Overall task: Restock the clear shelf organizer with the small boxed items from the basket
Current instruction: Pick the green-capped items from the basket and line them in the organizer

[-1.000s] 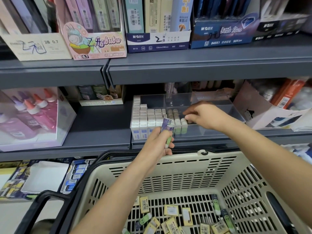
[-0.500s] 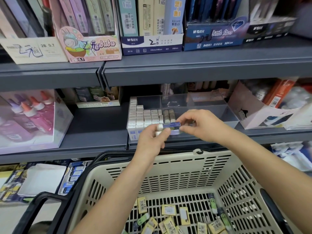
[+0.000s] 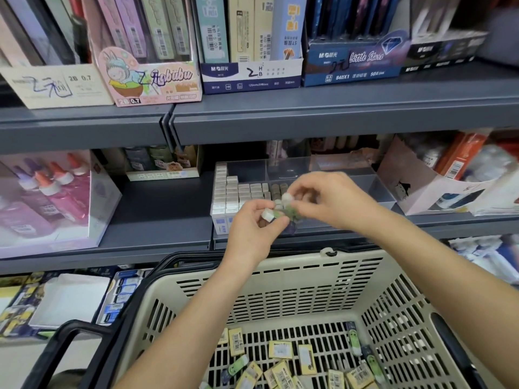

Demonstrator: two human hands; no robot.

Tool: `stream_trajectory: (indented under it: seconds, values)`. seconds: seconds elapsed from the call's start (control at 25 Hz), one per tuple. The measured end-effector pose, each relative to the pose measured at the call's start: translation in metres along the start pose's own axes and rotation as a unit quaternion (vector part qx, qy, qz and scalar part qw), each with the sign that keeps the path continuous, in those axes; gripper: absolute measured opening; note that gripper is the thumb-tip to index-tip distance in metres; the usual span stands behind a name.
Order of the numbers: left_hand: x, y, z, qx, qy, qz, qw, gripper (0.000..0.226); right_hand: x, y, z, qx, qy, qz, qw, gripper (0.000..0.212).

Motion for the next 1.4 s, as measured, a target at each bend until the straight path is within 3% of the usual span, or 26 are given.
stream_trajectory:
  seconds: [0.16, 0.32, 0.72, 1.0, 1.12, 1.24, 1.4]
  values:
    - [-0.003, 0.011, 0.000, 0.017, -0.006, -0.021, 1.000, 0.026, -0.018, 0.023, -0.027, -0.019, -0.094, -0.058, 0.994, 0.022]
    - [-0.001, 0.014, 0.002, 0.014, -0.001, -0.012, 1.000, 0.032, -0.035, 0.008, -0.042, 0.032, -0.136, -0.030, 0.990, 0.016]
    - [-0.005, 0.016, 0.011, 0.017, 0.012, -0.020, 1.000, 0.028, -0.041, -0.022, -0.053, 0.096, -0.127, 0.093, 0.983, 0.020]
    - [-0.007, 0.009, 0.007, 0.047, 0.010, -0.015, 0.999, 0.026, -0.039, -0.022, -0.053, 0.096, -0.118, 0.099, 0.983, 0.023]
    - [-0.009, 0.008, 0.004, 0.040, -0.006, -0.006, 0.999, 0.027, -0.034, -0.015, -0.046, 0.123, -0.101, 0.057, 0.986, 0.024]
    - [-0.011, 0.005, 0.002, 0.025, -0.004, 0.012, 1.000, 0.030, -0.019, -0.016, -0.026, 0.023, -0.077, 0.016, 0.997, 0.020]
    - [-0.010, -0.003, -0.003, -0.034, -0.015, 0.035, 0.999, 0.037, -0.003, -0.022, -0.009, -0.081, -0.071, 0.066, 0.992, 0.007]
Point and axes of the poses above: each hand's wrist, its own x-axis away from the middle knuckle, its own y-axis out of the back of the hand, z = x × y, the point moved 3 cm from there along -x, towards the middle knuckle, and after that the axes turned 1 degree about x, right-handed, at the moved point
